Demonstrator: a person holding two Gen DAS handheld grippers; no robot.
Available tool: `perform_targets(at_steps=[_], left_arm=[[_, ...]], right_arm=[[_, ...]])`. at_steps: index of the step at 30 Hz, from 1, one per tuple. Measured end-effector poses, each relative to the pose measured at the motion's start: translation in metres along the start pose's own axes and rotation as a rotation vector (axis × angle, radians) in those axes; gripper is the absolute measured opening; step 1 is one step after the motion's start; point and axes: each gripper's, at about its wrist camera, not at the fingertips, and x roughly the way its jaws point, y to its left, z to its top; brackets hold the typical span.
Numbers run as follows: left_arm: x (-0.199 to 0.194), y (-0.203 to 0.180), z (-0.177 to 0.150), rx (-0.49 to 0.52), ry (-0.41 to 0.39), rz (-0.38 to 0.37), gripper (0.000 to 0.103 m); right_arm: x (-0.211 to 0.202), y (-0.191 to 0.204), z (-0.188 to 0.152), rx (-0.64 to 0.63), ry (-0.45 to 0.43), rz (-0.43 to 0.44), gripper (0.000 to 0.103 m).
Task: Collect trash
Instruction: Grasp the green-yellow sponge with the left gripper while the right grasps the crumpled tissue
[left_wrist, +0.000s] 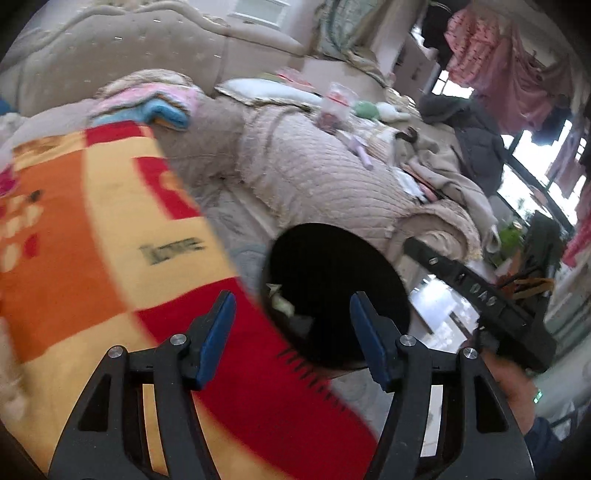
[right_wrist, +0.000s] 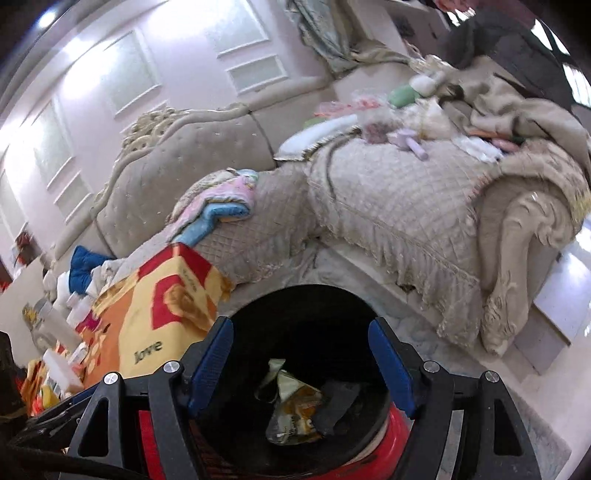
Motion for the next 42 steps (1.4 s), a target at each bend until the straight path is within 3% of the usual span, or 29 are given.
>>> perform_targets(at_steps=[4,7,13,17,21,28,34,36,37,38,42], left_arm=[[-0.041,0.028,-0.016,-0.033,-0.047,0.058,0.063],[-0.085,0.055,-0.035,-0.061,-0.097,0.121,0.063],[-0.153,0.117,-0.075,-0.119,-0.155,0.295,0.063],[-0.174,0.172,-0.097,-0.229,-0.166,0.417,0.064],[-0.167,0.208,-0.096,-0.335,-0.150,0.452,0.063],[-0.145,0.210,-0.064,-0.309,-0.145,0.441,0.064],[-0.135,0.219,-0.054,-0.349,-0.144,0.490,0.063],[-0.136,0.225,-0.056,-0.368,-0.149,0.495,0.057],[-0.137,0.227,-0.058,-0.374,-0.150,0.477,0.045],[-0.138,0.227,-0.058,-0.373,-0.151,0.466,0.041],[-0.149,0.218,-0.062,-0.345,-0.174,0.473,0.026]], right_arm=[[-0.011,0.035,-0.004,-0.090,-0.041,0.080,0.074],[-0.018,0.072,-0.017,-0.163,-0.046,0.168,0.079],[-0.009,0.150,-0.048,-0.198,0.132,0.396,0.081],[-0.001,0.205,-0.083,-0.343,0.202,0.523,0.084],[0.019,0.243,-0.104,-0.398,0.270,0.567,0.084],[0.062,0.284,-0.124,-0.390,0.368,0.575,0.084],[0.073,0.301,-0.129,-0.424,0.397,0.542,0.084],[0.074,0.302,-0.130,-0.438,0.405,0.537,0.084],[0.074,0.301,-0.129,-0.439,0.405,0.539,0.084],[0.073,0.301,-0.129,-0.442,0.408,0.542,0.084],[0.074,0.306,-0.130,-0.470,0.412,0.544,0.084]])
